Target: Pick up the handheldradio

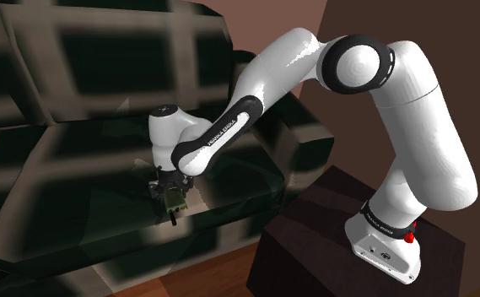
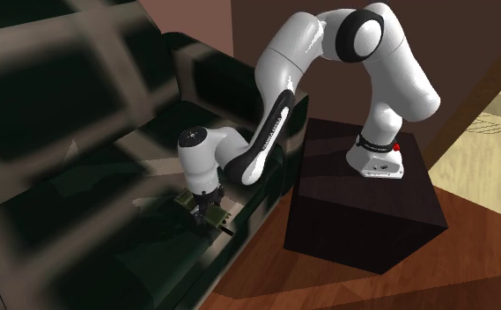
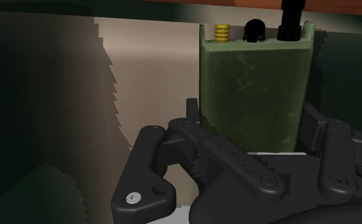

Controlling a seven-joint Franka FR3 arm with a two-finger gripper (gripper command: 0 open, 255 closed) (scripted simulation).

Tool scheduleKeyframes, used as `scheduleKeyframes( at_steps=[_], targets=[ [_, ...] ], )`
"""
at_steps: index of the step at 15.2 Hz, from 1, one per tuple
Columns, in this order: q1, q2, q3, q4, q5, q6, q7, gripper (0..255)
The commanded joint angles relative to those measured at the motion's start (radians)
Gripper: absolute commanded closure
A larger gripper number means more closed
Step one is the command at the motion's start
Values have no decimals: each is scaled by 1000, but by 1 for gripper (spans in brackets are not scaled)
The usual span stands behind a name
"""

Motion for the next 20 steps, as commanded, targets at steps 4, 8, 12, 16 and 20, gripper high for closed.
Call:
scheduleKeyframes(
  at_steps=[4,8,12,16,20],
  targets=[
    [0,1,0,1,0,1,0,255],
    [-8,-29,9,-6,9,-23,-5,255],
    [-17,-67,22,-11,22,-55,-12,255],
    [-26,-104,34,-13,36,-89,-19,255],
    [-34,-138,45,-11,50,-125,-26,255]
  ],
)
